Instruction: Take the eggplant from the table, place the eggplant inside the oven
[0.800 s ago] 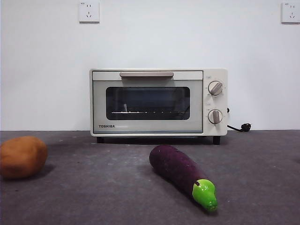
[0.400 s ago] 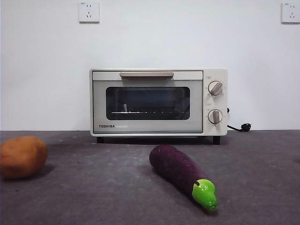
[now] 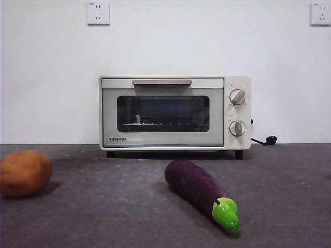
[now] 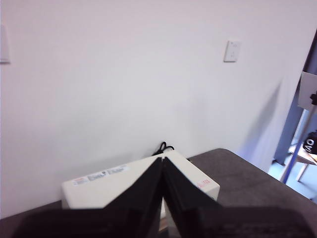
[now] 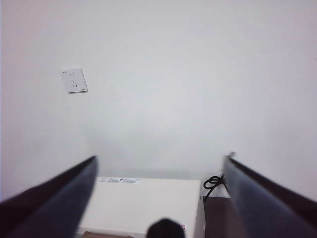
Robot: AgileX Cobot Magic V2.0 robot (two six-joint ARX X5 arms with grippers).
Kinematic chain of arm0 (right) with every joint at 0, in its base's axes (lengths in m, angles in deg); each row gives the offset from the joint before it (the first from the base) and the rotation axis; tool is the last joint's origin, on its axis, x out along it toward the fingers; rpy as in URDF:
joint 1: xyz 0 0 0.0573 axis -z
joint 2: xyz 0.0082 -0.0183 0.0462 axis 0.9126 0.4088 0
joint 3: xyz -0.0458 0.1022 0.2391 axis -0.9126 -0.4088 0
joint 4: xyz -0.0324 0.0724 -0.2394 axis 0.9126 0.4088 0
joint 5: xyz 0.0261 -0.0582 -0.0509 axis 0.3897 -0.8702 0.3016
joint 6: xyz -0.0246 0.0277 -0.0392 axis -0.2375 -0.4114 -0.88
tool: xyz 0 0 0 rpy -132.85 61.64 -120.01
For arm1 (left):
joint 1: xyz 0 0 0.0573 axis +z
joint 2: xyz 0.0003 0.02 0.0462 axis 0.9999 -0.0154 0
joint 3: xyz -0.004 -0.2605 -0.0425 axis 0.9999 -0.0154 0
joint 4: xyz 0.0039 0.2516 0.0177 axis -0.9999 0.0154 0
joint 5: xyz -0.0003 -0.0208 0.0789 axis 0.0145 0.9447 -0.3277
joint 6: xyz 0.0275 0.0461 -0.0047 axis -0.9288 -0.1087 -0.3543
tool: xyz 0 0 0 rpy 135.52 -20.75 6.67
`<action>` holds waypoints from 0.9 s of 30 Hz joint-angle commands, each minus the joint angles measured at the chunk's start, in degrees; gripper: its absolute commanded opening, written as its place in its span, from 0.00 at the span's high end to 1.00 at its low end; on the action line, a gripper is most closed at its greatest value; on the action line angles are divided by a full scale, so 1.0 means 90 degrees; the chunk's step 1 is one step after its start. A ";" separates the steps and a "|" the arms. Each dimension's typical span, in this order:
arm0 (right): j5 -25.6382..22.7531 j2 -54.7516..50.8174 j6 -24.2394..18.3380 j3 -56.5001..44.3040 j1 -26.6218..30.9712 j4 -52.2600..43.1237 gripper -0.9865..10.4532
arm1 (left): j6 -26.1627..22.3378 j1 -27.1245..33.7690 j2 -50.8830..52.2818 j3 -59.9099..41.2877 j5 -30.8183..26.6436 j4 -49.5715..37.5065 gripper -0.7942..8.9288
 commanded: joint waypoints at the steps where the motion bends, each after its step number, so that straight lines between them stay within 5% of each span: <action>1: 0.0022 0.0044 0.0061 0.0015 0.0000 0.0044 0.30 | -0.0126 -0.0024 -0.0114 0.0027 0.0170 -0.0046 0.92; 27: 0.0376 0.0121 0.0051 0.0015 -0.0002 0.0410 0.30 | -0.0508 -0.0639 -0.2795 0.0029 0.0257 -0.0770 0.92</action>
